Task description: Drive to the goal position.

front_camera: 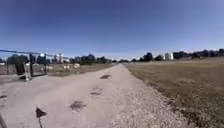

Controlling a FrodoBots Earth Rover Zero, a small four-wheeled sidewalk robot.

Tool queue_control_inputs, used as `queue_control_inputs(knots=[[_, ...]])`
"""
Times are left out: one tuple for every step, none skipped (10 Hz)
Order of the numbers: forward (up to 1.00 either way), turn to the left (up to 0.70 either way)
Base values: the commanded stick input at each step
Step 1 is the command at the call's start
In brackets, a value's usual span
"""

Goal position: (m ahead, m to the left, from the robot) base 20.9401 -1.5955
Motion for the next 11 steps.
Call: queue_control_inputs(knots=[[0.69,0.03],[0.69,0.03],[0.69,0.03],[0.69,0.03],[0.69,0.03],[0.69,0.03],[0.69,-0.11],[0.69,-0.29],[0.69,-0.16],[0.69,0.02],[0.69,-0.06]])
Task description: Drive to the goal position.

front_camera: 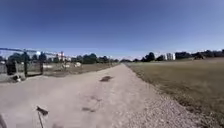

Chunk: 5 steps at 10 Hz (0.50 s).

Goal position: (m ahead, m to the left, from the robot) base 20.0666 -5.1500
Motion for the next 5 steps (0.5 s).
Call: queue_control_inputs(knots=[[0.69,-0.18],[0.69,-0.30],[0.69,-0.35],[0.69,-0.35],[0.69,0.02]])
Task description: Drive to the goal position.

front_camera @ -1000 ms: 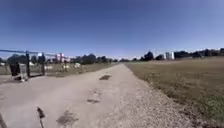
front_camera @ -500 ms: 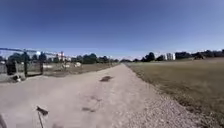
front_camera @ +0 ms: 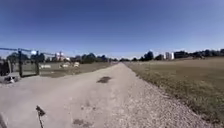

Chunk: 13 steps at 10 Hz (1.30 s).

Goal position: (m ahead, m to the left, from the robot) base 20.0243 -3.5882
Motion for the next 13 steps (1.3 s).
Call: queue_control_inputs(knots=[[0.69,0.03],[0.69,0.02],[0.69,-0.18],[0.69,-0.32],[0.69,-0.31],[0.69,-0.25],[0.69,-0.10],[0.69,0.03],[0.69,0.03],[0.69,0.03],[0.69,0.03],[0.69,0.03],[0.69,0.03]])
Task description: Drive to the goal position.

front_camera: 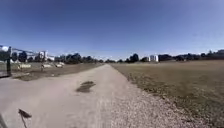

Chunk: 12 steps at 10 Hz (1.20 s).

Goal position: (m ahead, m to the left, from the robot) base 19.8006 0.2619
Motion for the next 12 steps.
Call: queue_control_inputs(knots=[[0.69,0.03],[0.69,0.03],[0.69,0.03],[0.69,0.03],[0.69,0.03],[0.69,0.03],[0.69,0.03],[0.69,0.03],[0.69,0.03],[0.69,0.03],[0.69,0.03],[0.69,0.03]])
